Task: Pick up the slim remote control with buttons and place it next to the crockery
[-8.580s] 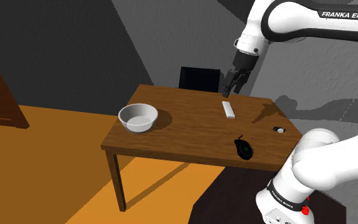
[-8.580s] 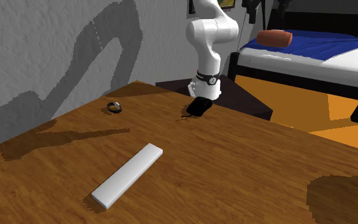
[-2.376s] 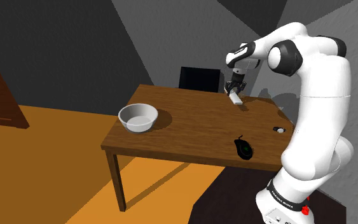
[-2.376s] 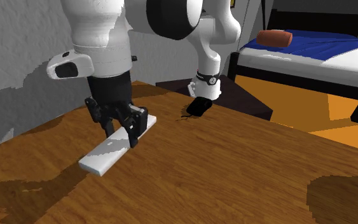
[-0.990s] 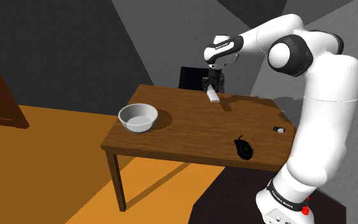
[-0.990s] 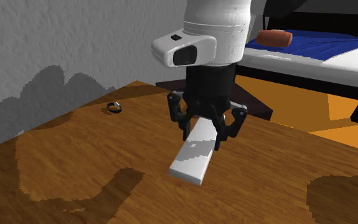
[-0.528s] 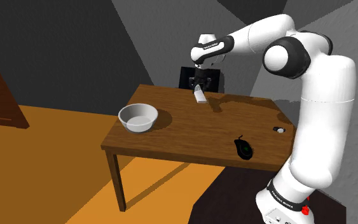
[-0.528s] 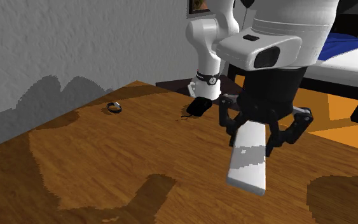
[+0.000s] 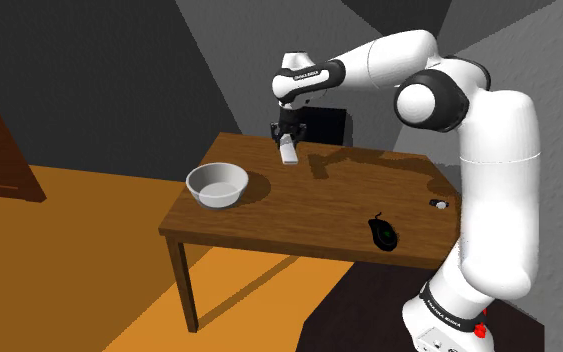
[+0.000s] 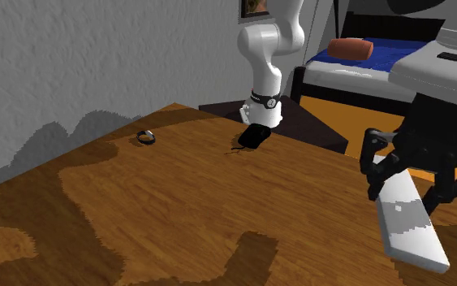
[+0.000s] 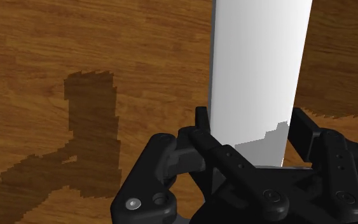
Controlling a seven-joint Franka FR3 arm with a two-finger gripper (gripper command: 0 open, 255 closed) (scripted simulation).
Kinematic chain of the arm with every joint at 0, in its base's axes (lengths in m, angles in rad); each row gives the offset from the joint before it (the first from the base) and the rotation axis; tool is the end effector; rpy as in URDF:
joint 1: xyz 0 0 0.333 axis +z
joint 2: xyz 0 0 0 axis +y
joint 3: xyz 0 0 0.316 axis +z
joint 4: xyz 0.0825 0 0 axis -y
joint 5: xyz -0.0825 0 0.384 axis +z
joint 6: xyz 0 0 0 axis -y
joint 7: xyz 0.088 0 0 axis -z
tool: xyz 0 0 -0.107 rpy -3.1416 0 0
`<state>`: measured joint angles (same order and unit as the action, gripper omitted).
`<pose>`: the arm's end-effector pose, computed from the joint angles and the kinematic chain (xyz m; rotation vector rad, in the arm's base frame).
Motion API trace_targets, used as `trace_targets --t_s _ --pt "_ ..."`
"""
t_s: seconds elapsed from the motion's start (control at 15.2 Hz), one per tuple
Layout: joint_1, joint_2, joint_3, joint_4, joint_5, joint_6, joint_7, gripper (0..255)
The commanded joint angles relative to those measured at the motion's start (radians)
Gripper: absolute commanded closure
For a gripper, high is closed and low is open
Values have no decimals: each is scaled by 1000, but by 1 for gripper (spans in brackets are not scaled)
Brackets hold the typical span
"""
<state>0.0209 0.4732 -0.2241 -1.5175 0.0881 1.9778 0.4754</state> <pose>0.6789 -0.1110 0.3937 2.9373 -1.0552 0.0033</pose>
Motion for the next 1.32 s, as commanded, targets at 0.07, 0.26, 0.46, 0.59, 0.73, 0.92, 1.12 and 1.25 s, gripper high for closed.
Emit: trace_targets --t_s 0.07,0.26,0.46,0.59,0.73,0.92,1.12,1.25 --pt "33 69 19 113 3 -44 60 255" --pt "33 80 20 88 6 -9 59 255" --pt "33 92 22 67 9 24 57 255" --pt "33 101 23 54 11 46 56 255" --pt "33 111 24 43 13 67 55 255" --pt "32 127 26 27 16 99 53 255" --pt "31 145 29 14 20 130 52 255" --pt "30 157 30 6 22 150 50 255"
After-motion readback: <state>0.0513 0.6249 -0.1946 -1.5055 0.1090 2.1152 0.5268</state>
